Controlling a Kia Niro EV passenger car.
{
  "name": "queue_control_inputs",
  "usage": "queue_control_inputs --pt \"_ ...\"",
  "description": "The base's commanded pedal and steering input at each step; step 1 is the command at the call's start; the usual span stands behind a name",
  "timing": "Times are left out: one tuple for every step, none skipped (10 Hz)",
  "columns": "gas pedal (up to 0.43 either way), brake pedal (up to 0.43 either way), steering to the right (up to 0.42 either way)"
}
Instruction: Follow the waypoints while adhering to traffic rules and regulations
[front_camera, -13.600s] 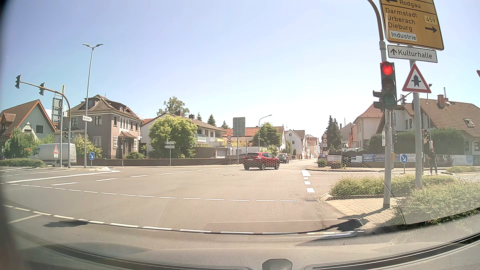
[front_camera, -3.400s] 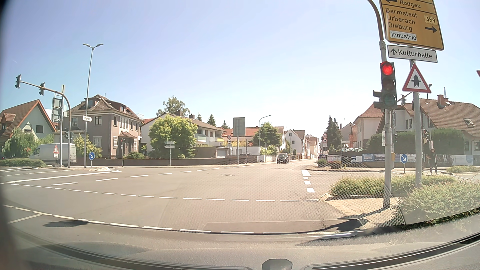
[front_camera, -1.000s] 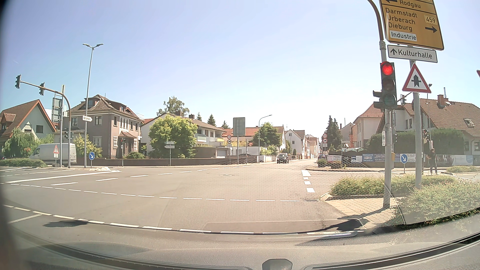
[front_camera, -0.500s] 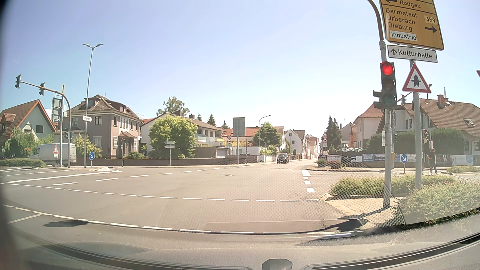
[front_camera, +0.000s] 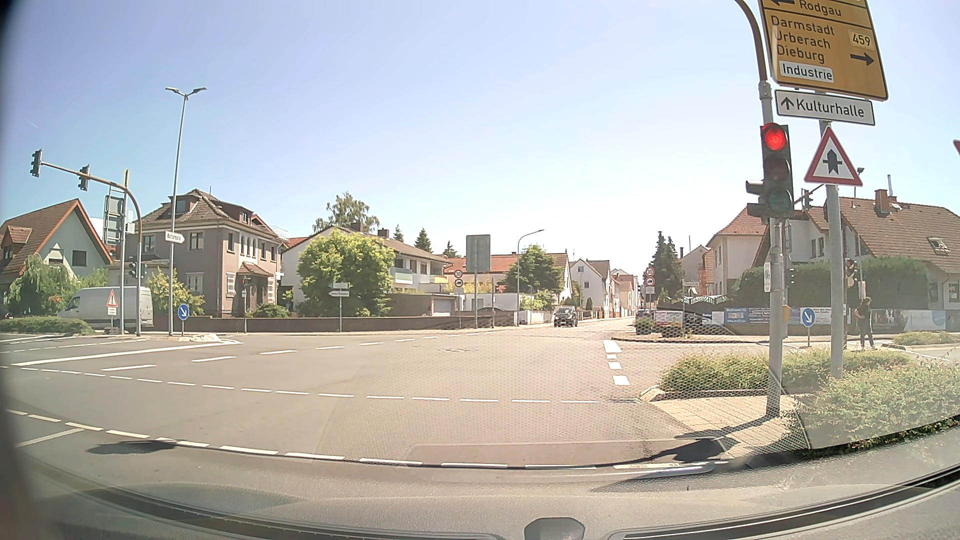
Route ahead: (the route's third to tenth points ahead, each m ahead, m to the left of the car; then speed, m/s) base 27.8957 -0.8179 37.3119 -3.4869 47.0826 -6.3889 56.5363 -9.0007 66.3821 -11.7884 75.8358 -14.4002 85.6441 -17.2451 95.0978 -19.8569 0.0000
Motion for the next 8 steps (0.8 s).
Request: queue_control_inputs --pt "0.0 0.329 -0.009" --pt "0.0 0.329 -0.009" --pt "0.0 0.329 -0.009" --pt "0.0 0.329 -0.009" --pt "0.0 0.329 -0.009" --pt "0.0 0.329 -0.009" --pt "0.0 0.329 -0.009" --pt "0.0 0.335 -0.009"
